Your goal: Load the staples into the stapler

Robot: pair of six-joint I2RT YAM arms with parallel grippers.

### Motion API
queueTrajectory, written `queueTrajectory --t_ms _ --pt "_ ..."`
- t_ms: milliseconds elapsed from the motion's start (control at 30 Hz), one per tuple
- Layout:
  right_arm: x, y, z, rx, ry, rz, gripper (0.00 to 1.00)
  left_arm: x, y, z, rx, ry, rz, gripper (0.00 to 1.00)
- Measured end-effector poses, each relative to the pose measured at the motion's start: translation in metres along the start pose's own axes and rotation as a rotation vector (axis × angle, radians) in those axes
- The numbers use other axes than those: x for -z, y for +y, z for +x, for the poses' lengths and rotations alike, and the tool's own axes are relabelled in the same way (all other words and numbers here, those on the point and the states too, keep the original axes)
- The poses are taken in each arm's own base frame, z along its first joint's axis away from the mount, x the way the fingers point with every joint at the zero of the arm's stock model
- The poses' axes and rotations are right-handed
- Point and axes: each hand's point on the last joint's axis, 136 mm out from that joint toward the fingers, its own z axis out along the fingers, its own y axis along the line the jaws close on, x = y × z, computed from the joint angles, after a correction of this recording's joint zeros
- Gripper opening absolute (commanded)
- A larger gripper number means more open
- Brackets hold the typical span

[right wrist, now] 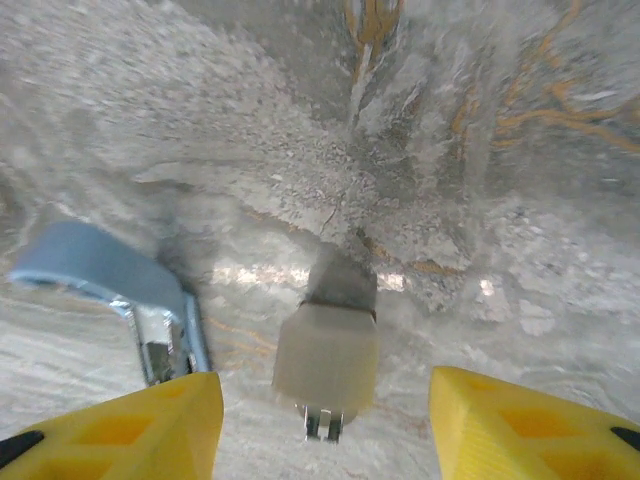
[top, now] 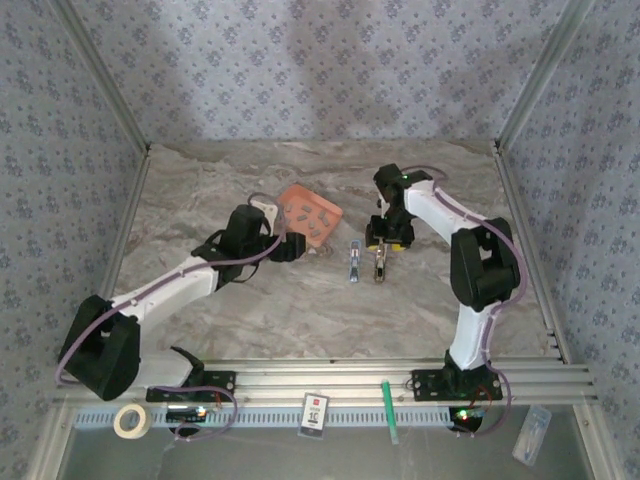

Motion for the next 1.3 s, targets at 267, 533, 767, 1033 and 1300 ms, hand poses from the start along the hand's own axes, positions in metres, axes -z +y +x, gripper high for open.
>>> queueTrajectory --t_ms 267,533,767,1033,1300 --pt "0.064 0.010 -0.009 0.025 -0.183 -0.031 0.59 -0.016 0.037 -0.014 0.280 0.063 -0.178 0.81" --pt "0.065 0.028 0.008 0.048 -0.196 -0.062 0.59 -0.056 0.058 0.015 0.475 0.183 -0.281 0.74" --pt "0.049 0.030 0.021 0.038 -0.158 -0.074 0.58 -0.088 0.056 0.012 0.538 0.217 -0.279 0.72" --pt "0.048 0.035 0.022 0.039 -0.167 -0.101 0.58 -0.113 0.054 0.006 0.557 0.244 -0.274 0.64" --pt "0.051 0.041 0.031 0.038 -0.183 -0.132 0.57 -0.125 0.056 0.010 0.551 0.294 -0.299 0.54"
